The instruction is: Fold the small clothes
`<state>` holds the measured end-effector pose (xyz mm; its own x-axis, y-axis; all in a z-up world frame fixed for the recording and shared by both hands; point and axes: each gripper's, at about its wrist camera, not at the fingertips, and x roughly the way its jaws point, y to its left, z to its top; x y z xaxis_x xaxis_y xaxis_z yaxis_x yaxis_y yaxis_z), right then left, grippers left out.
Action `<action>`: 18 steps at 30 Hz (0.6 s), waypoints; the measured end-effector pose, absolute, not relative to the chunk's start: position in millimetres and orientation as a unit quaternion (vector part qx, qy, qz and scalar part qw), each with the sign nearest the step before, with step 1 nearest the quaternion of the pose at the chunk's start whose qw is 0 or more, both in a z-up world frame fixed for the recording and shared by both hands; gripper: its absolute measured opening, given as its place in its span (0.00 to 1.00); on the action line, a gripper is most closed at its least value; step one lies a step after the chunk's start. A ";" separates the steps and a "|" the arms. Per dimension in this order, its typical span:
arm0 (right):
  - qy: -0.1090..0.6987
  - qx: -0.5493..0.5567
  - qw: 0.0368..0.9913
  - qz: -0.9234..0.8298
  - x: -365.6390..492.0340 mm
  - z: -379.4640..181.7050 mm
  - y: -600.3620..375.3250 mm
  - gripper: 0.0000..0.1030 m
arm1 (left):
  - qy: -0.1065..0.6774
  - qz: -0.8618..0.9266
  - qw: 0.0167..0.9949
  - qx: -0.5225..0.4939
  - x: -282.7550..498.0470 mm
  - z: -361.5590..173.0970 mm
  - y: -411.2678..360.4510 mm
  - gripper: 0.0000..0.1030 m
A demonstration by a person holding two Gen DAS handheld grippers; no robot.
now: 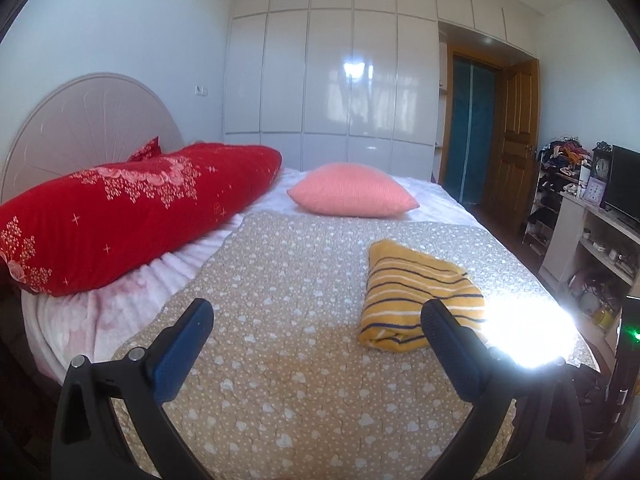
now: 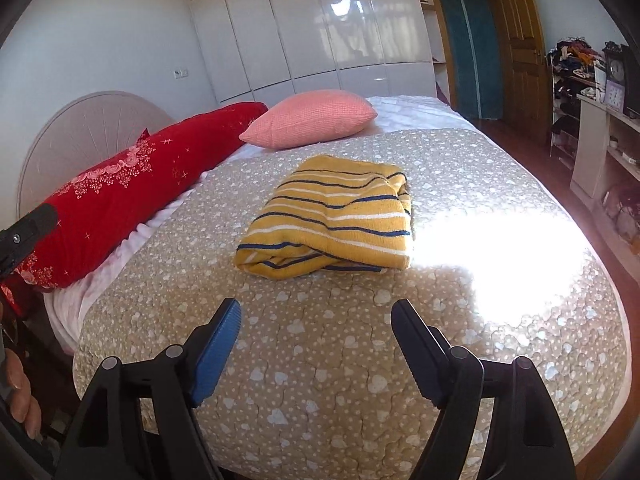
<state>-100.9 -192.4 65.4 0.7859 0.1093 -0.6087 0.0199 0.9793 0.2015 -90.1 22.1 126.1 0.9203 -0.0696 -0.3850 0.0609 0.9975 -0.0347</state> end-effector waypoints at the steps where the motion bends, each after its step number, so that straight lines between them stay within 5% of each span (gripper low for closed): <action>1: 0.328 0.097 0.939 0.021 -100.8 64.9 -190.8 0.80 | 0.191 -0.035 0.981 -0.010 -92.3 126.0 21.9 1.00; 18: 0.354 0.103 0.929 -0.023 -101.0 43.6 -198.4 0.83 | 0.376 -0.086 0.921 0.044 -70.7 47.1 -20.5 1.00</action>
